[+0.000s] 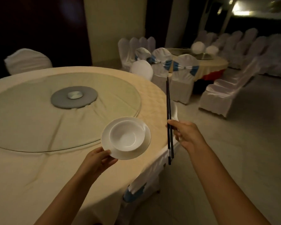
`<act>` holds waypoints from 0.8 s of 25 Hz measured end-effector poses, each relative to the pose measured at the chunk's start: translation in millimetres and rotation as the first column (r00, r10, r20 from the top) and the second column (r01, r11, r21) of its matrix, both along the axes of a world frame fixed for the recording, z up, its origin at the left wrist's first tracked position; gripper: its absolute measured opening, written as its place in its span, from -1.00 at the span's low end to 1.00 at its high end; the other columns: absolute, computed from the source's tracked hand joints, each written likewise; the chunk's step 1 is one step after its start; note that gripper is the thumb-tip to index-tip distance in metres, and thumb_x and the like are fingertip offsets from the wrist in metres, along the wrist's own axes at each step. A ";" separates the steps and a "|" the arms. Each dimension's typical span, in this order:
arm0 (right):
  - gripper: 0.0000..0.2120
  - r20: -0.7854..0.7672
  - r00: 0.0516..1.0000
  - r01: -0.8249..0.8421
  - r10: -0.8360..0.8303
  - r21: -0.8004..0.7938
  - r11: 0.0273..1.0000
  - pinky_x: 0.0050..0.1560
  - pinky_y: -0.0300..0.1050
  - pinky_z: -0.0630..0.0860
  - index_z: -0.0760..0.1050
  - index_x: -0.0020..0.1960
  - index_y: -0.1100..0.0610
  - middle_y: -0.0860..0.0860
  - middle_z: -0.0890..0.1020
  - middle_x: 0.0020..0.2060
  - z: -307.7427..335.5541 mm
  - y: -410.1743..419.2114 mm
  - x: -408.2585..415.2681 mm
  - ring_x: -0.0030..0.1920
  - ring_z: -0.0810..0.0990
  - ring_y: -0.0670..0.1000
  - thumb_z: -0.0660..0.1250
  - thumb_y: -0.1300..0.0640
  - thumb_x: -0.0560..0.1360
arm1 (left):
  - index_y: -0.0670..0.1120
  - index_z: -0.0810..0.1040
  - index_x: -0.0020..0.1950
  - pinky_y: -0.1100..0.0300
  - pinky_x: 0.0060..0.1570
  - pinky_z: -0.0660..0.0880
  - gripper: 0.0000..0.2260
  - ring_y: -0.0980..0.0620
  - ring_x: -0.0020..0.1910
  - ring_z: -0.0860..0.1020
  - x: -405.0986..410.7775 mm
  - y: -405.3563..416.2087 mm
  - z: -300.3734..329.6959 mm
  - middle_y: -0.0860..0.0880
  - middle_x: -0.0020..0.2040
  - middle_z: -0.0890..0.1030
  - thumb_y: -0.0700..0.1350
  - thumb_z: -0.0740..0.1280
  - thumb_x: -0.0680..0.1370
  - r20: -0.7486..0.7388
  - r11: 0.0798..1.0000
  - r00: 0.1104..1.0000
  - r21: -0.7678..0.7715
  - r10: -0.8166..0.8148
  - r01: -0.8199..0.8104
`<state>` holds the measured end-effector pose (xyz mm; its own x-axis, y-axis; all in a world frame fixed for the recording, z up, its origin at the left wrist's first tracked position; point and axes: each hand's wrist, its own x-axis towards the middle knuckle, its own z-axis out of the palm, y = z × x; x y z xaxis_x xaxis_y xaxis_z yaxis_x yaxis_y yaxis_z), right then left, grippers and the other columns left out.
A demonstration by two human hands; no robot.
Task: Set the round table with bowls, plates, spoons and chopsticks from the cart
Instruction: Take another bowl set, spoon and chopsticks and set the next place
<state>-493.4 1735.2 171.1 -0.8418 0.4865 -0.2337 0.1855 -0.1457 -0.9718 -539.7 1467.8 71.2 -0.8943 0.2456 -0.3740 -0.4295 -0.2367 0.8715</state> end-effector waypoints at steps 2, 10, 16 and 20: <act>-0.77 -0.008 0.995 -0.099 0.099 0.029 0.995 -0.51 -0.25 0.09 0.51 -0.38 0.21 0.12 0.57 -0.35 4.3 21.3 -44.6 -0.69 0.21 -0.17 0.38 0.23 0.44 | -0.16 0.55 0.01 0.23 -0.34 0.60 -0.85 0.00 -0.22 0.69 -8.3 13.2 -3.2 -0.12 -0.19 0.71 -0.32 0.22 0.54 0.012 0.995 0.995 0.012 0.100 -0.100; -0.80 0.183 0.933 -0.329 0.309 0.089 0.940 -0.68 -0.35 0.14 0.49 -0.37 0.20 0.11 0.57 -0.31 -65.7 49.7 -187.0 -0.68 0.25 -0.17 0.41 0.23 0.41 | -0.20 0.55 -0.02 0.25 -0.37 0.60 -0.83 0.01 -0.26 0.66 -60.5 46.4 -55.6 -0.16 -0.18 0.65 -0.35 0.18 0.55 0.101 0.935 0.930 -0.036 0.354 -0.352; -0.79 0.438 0.831 -0.459 0.342 0.195 0.867 -0.62 -0.29 0.23 0.49 -0.36 0.22 0.04 0.40 -0.50 -158.5 57.6 -244.8 -0.52 0.31 -0.05 0.41 0.21 0.41 | -0.17 0.56 0.02 0.22 -0.32 0.60 -0.81 0.00 -0.23 0.69 -95.7 70.4 -118.8 -0.10 -0.24 0.72 -0.33 0.19 0.54 0.199 0.923 0.901 -0.092 0.384 -0.373; -0.68 0.564 0.763 -0.517 0.316 0.238 0.823 -0.43 -0.17 0.29 0.41 -0.47 0.17 0.04 0.41 -0.53 -219.7 69.4 -258.3 -0.50 0.36 -0.01 0.42 0.23 0.40 | -0.13 0.56 0.07 0.17 -0.25 0.61 -0.81 -0.10 -0.09 0.68 -106.9 88.1 -153.3 -0.15 -0.12 0.71 -0.31 0.23 0.53 0.246 0.912 0.878 -0.107 0.410 -0.396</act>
